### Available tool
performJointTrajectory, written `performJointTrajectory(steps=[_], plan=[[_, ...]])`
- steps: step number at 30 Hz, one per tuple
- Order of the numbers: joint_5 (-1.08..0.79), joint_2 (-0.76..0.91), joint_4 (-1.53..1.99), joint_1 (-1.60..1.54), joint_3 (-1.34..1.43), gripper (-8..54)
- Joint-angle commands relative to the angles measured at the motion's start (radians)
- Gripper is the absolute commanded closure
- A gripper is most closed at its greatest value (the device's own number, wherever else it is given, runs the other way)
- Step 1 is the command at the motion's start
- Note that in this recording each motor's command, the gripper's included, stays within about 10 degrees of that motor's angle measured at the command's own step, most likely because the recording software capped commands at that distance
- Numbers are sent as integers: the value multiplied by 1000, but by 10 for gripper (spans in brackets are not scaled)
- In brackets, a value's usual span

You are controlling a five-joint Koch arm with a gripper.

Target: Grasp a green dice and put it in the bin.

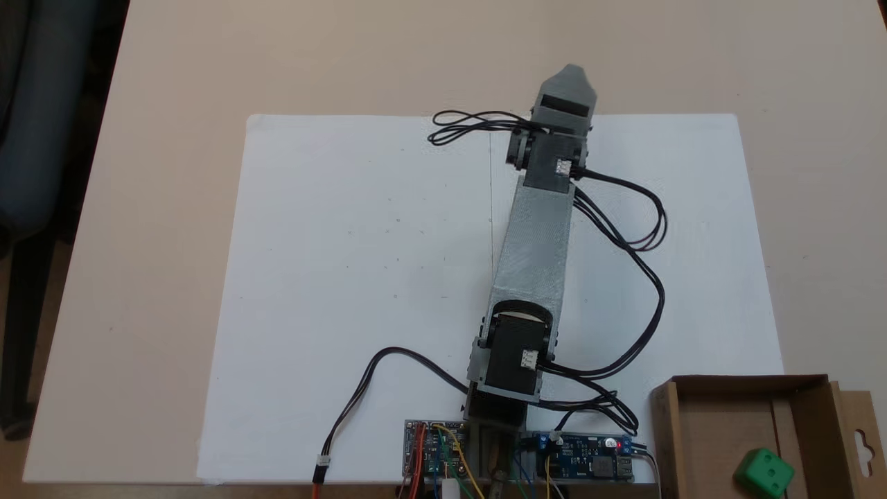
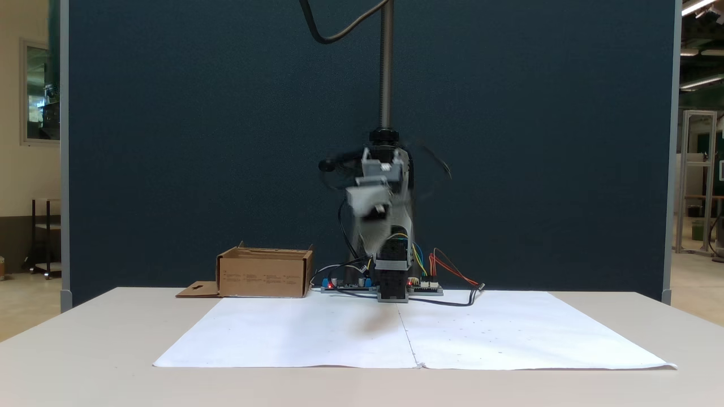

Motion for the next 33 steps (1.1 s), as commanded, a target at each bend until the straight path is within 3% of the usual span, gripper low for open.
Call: performJointTrajectory(steps=[1,26,33], plan=[[8,61,-165,-17,40,17],[-83,571,-1044,-190,753,18],[-89,592,-1271,-160,946,24]])
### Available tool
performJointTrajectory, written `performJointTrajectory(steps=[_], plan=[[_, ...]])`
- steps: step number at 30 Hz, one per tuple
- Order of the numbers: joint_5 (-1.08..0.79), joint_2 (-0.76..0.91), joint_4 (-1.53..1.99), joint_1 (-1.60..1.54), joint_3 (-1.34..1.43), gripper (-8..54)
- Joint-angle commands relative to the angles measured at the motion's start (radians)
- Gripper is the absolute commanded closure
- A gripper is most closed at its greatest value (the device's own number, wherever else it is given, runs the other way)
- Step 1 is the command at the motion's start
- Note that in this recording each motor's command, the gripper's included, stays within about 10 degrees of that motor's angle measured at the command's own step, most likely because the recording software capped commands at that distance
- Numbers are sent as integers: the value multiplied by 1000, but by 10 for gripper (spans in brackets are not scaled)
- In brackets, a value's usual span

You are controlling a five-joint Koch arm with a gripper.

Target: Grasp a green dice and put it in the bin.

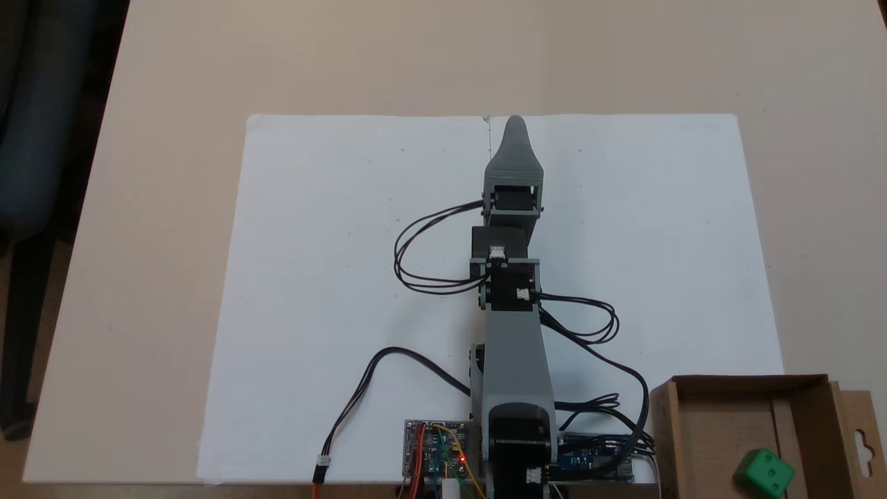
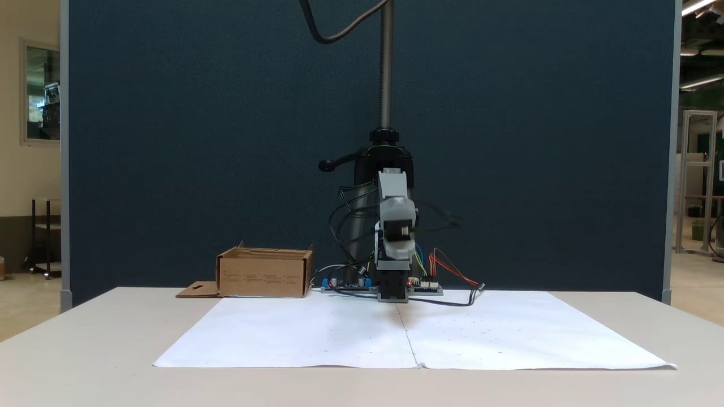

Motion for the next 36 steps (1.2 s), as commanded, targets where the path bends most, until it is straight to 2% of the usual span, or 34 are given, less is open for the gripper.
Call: performJointTrajectory(steps=[1,13,23,36], plan=[[-74,114,-165,18,21,24],[-101,114,-553,28,388,24],[-117,112,-830,37,391,13],[-130,109,-818,54,390,10]])
